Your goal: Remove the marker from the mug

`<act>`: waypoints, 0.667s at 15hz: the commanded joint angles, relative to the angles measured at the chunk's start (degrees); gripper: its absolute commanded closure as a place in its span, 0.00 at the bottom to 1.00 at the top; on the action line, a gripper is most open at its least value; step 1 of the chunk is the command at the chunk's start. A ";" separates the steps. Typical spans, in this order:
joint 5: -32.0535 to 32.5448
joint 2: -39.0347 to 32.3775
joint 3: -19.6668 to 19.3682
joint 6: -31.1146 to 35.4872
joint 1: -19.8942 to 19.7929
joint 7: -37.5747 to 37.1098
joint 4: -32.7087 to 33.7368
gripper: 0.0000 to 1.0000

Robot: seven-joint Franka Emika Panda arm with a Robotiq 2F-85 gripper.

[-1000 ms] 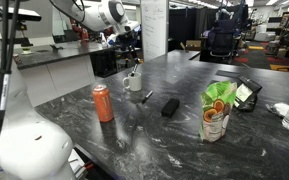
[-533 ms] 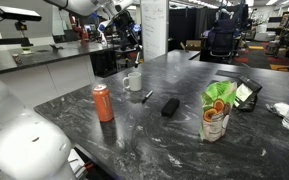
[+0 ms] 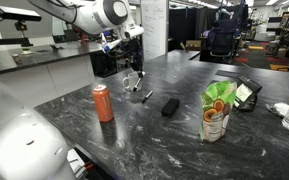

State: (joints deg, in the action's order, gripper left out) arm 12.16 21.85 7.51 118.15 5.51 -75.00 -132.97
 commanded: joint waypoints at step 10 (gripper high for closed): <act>-13.73 -0.87 -2.41 4.95 -3.63 11.42 -9.31 0.41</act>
State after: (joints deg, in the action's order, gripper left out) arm -1.89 21.32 3.29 122.90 3.51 -64.86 -142.65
